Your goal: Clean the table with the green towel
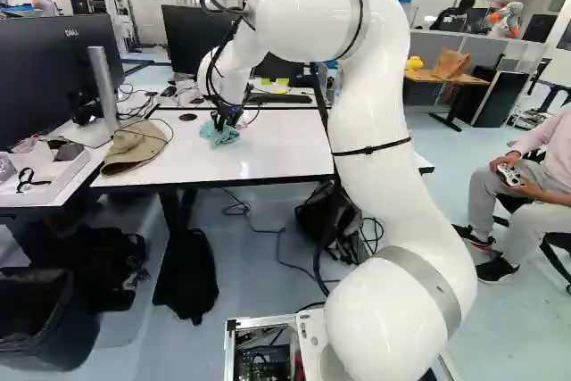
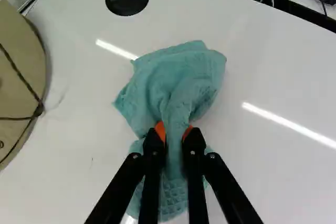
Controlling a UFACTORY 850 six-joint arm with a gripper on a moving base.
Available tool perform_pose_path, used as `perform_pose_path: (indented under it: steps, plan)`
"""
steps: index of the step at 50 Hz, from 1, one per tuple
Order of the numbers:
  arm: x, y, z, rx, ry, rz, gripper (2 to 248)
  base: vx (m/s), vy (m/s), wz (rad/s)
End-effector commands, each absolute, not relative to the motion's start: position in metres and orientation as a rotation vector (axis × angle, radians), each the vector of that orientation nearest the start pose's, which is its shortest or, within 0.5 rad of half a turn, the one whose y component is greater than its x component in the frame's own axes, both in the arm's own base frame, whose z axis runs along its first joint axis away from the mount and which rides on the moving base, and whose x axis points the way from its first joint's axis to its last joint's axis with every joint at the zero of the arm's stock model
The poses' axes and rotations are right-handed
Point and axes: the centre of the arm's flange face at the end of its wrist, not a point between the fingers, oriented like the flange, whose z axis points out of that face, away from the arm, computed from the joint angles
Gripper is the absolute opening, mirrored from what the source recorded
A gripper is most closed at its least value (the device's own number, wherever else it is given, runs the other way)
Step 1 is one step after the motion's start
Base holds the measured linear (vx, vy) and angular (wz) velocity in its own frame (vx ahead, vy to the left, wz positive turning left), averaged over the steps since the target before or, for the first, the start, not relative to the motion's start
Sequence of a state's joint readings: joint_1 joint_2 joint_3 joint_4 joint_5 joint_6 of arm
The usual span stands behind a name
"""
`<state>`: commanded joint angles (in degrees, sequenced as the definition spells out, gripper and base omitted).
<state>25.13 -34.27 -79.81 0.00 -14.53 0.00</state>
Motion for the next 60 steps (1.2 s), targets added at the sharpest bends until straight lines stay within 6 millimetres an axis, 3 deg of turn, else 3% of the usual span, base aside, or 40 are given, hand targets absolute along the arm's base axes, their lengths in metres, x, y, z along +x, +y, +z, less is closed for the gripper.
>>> perform_pose_path:
  steps: [30, 45, 60]
  plan:
    - [0.558, 0.28, 0.422, -2.86, -0.678, -0.727, 51, 0.0, 0.0, 0.0]
    - [0.535, 0.264, 0.423, -2.875, -0.671, -0.7, 51, 0.0, 0.0, 0.0]
    - [0.533, 0.238, 0.424, -2.9, -0.618, -0.692, 51, 0.0, 0.0, 0.0]
